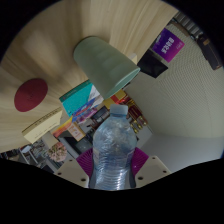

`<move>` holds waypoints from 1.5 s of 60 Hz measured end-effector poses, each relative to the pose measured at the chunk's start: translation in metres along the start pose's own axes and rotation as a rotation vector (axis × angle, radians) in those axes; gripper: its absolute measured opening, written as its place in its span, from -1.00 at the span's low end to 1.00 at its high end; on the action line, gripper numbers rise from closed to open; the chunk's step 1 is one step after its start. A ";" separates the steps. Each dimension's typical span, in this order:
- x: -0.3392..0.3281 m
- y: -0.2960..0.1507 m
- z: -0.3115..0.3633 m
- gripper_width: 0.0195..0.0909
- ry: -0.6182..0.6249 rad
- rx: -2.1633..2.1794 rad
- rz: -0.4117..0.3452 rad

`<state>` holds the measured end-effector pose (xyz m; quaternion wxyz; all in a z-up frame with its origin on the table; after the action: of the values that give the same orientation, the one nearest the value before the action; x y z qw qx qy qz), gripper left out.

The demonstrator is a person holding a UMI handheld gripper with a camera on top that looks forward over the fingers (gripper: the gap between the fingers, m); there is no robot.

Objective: Pour water

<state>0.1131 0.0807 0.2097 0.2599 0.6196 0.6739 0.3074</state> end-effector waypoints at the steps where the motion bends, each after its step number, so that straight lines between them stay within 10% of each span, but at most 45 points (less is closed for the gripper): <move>1: 0.001 0.000 0.000 -0.24 0.000 -0.001 0.001; 18: 0.006 0.014 -0.008 -0.25 0.024 0.123 0.007; 41: -0.028 -0.004 0.050 -0.25 -0.042 2.427 -0.058; 68: -0.019 -0.047 0.106 -0.23 -0.127 2.296 -0.062; 77: -0.021 -0.046 0.106 0.00 -0.093 2.307 -0.056; 90: -0.039 -0.041 0.110 0.82 -0.160 2.253 -0.046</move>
<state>0.1692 0.0505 0.1040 -0.3989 0.5063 0.5599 -0.5207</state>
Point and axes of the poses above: the point between the fingertips, and its own axes, seen from behind it with the camera up: z to the left, y down, x forward, the way the camera looks, the point moved 8 cm from there along -x, backward, against the way the camera looks, and after that the axes turned 1 degree about x, right-handed, at the moved point
